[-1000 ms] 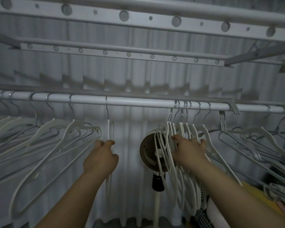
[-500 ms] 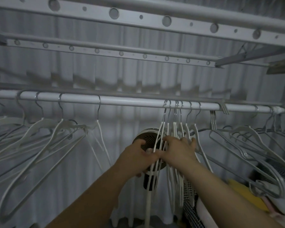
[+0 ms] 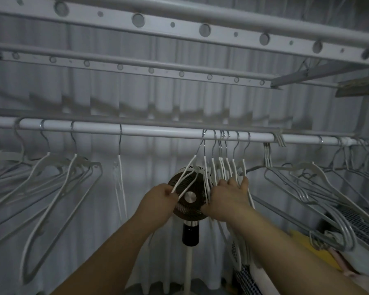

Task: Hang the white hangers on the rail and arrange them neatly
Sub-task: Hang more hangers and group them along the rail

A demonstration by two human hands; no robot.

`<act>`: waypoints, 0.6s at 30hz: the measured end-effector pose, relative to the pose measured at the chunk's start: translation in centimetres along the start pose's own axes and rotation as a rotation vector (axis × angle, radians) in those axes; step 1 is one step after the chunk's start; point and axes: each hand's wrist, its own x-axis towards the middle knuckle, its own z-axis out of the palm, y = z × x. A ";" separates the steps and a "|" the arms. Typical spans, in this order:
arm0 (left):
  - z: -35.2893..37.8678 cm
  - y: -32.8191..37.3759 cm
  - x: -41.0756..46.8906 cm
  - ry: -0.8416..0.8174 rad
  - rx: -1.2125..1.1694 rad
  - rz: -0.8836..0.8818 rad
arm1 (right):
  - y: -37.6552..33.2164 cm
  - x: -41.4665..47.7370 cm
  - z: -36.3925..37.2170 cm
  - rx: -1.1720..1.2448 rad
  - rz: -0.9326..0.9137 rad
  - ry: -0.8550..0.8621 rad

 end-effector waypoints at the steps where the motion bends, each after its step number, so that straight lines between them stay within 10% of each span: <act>1: -0.1 -0.1 0.0 0.016 -0.010 0.002 | 0.0 -0.1 0.1 -0.020 -0.002 -0.009; 18: -2.1 -0.4 0.1 0.128 -0.116 -0.074 | -0.2 -1.4 -0.3 0.084 0.057 0.151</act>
